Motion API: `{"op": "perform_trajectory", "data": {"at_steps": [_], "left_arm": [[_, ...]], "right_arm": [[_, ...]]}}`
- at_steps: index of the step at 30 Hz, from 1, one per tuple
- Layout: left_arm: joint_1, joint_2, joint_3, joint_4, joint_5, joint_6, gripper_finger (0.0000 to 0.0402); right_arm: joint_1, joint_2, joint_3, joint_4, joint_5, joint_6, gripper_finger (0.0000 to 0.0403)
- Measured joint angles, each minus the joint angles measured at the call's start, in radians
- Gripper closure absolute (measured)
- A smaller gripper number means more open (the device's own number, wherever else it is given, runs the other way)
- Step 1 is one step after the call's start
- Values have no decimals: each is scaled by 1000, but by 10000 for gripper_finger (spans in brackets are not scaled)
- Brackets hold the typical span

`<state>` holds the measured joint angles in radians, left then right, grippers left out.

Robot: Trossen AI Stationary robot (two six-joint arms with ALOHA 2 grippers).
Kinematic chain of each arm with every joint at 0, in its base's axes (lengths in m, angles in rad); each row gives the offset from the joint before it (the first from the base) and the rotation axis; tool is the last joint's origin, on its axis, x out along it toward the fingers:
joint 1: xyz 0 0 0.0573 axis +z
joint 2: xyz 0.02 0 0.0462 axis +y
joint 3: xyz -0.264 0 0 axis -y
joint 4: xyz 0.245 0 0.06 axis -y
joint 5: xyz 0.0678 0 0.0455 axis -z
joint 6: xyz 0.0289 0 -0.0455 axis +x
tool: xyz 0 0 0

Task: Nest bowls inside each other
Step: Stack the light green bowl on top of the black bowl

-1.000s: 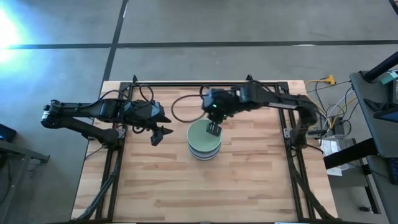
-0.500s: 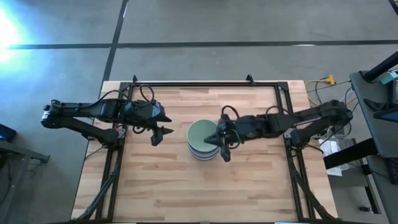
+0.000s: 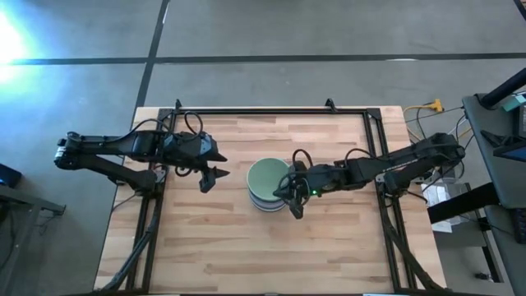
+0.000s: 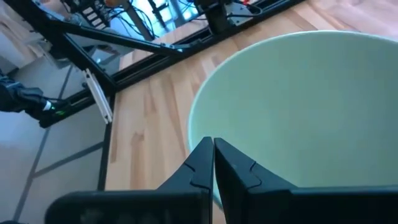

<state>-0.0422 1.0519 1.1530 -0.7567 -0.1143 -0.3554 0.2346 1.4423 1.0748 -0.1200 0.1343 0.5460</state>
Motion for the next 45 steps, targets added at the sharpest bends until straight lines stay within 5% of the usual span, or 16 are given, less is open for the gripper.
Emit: {"op": "perform_trajectory", "data": {"at_steps": [13,25,32,37,45], "left_arm": [[1,-1,0,12,1,-4,181],[1,-3,2,30,2,-4,181],[0,-10,3,143,26,5,181],[15,88,2,261,165,56,183],[43,277,2,374,137,111,219]], "right_arm": [[1,28,63,-177,18,-26,394],[-4,-14,66,21,51,-77,394],[-14,-98,35,31,159,-101,394],[-34,-151,-47,29,181,-60,394],[-28,-205,-96,37,181,4,394]]}}
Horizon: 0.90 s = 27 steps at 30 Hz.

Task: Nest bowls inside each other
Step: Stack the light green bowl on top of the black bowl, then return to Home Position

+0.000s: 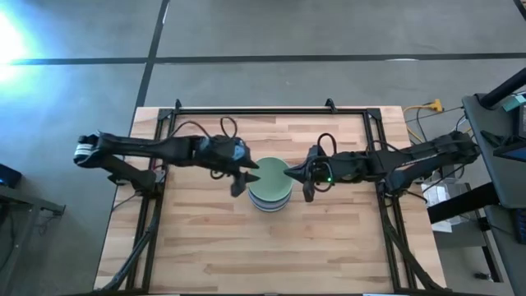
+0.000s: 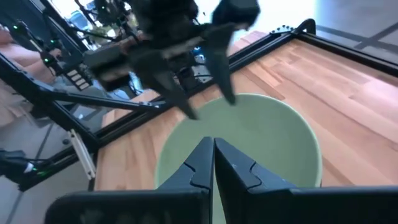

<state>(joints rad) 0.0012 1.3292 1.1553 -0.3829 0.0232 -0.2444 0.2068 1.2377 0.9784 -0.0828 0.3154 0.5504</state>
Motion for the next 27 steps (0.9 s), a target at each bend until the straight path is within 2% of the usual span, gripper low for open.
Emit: {"op": "perform_trajectory", "data": {"at_steps": [6,12,19,21,23,27], "left_arm": [[12,47,1,-1,-2,16,240],[12,44,1,-1,1,16,242],[11,-102,4,1,-2,15,243],[6,-170,-1,-1,-22,-1,243],[0,-241,-11,1,-66,-13,243],[-1,-389,-72,37,-150,-32,243]], "right_arm": [[11,-15,-2,1,0,14,394],[16,-13,6,-1,0,14,394],[26,-40,6,113,-1,-50,394],[34,-65,-12,193,-1,-82,394],[39,-95,-46,345,-3,-110,394],[33,-136,-123,773,-60,-207,394]]}}
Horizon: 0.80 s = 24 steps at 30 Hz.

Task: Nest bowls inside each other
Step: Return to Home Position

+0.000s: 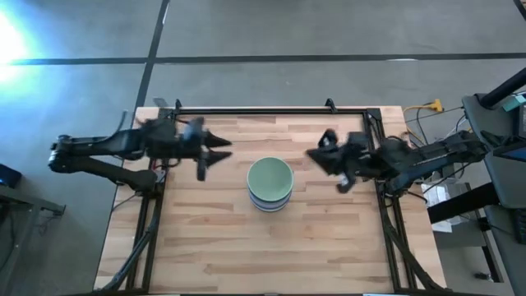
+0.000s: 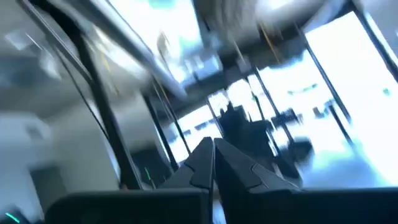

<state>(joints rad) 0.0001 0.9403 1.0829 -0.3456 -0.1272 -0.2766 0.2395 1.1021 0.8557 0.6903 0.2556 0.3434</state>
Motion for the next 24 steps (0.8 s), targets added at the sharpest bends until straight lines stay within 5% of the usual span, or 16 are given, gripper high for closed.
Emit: {"op": "perform_trajectory", "data": {"at_steps": [3,10,18,24], "left_arm": [[0,-119,-84,55,-39,-13,243],[0,-405,-288,245,-179,-82,243],[0,-760,-360,281,-267,-29,243],[2,-907,-378,276,-317,22,243]], "right_arm": [[-27,-44,-65,154,-16,-33,394],[-118,-295,-192,149,-19,-105,394],[-179,-695,-209,-224,86,-238,394],[-179,-912,-230,-262,157,-324,394]]}}
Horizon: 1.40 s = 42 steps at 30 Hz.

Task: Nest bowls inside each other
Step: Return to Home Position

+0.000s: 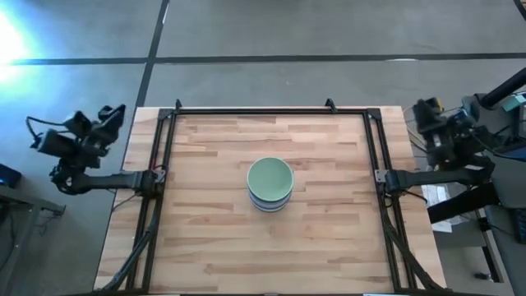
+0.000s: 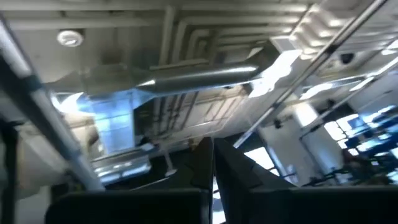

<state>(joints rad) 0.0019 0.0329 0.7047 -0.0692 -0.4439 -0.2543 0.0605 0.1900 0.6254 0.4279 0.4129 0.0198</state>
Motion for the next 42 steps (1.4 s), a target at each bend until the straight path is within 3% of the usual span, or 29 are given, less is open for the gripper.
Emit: {"op": "perform_trajectory", "data": {"at_steps": [7,11,17,23,30,36,42], "left_arm": [[-1,30,-29,-102,-36,-20,243],[-1,-3,-134,-67,-56,-63,243],[-1,1,-223,-9,-75,-124,243],[-1,-4,-363,246,-30,-134,243],[-2,-4,-540,367,117,-289,243],[-2,-4,-696,582,139,-345,243],[-2,0,-697,509,175,-372,243]], "right_arm": [[0,-101,-117,-7,183,-49,394],[0,-190,-218,-5,218,-16,394],[-1,-190,-290,121,263,-21,394],[-1,-191,-361,86,111,171,394],[0,-190,-480,48,-13,383,394],[-1,-190,-607,235,-49,448,394],[0,-190,-616,125,-74,482,394]]}}
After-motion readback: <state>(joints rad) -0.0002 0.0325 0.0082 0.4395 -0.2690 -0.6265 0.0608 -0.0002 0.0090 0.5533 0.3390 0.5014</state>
